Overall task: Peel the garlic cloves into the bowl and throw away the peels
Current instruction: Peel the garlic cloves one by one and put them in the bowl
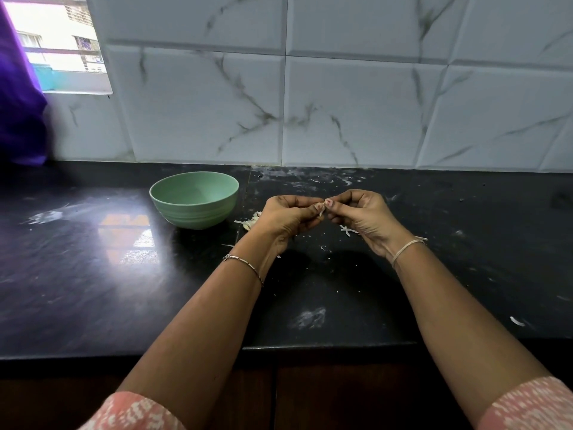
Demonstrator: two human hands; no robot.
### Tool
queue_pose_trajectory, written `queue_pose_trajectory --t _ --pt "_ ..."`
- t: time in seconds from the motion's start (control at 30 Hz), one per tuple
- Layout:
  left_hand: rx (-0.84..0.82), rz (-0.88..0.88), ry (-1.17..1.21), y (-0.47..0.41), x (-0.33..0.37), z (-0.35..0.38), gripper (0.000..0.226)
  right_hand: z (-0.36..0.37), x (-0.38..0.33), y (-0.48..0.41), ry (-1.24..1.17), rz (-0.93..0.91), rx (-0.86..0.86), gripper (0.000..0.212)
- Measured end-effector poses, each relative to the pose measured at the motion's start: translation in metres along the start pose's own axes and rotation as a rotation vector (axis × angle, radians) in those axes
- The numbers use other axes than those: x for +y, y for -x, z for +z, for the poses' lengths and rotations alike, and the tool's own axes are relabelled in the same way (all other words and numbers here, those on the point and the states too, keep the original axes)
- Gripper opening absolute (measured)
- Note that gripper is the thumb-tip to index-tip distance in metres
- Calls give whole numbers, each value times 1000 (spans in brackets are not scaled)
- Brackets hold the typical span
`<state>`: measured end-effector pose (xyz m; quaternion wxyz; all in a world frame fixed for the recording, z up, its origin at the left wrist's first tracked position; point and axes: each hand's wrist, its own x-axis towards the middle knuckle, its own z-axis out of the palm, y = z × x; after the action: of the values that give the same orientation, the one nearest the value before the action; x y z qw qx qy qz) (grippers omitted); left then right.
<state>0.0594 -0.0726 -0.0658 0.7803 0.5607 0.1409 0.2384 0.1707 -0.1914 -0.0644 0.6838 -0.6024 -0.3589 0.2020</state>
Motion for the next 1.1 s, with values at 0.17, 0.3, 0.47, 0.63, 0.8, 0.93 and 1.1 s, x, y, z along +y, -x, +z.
queue_pose_trajectory --t 0.17,0.3,0.47,0.63,0.8,0.93,1.1 --pt "38 -74 78 -1 5 -2 6 1 0 1 239 -151 16 11" --pt "35 -75 99 -3 5 -4 3 5 6 -2 467 -236 80 12" --pt "2 -9 -45 -8 2 -3 10 2 9 -5 462 -207 136 9" --pt "41 179 -316 -8 -3 -1 8 4 11 -5 449 -182 93 10" --pt "49 172 -356 -9 -5 -1 7 2 11 -5 629 -250 63 12" --pt "56 143 -365 -8 -5 0 5 3 10 -1 817 -368 76 4" --pt "46 70 -303 -6 -2 4 5 4 6 1 928 -454 109 4"
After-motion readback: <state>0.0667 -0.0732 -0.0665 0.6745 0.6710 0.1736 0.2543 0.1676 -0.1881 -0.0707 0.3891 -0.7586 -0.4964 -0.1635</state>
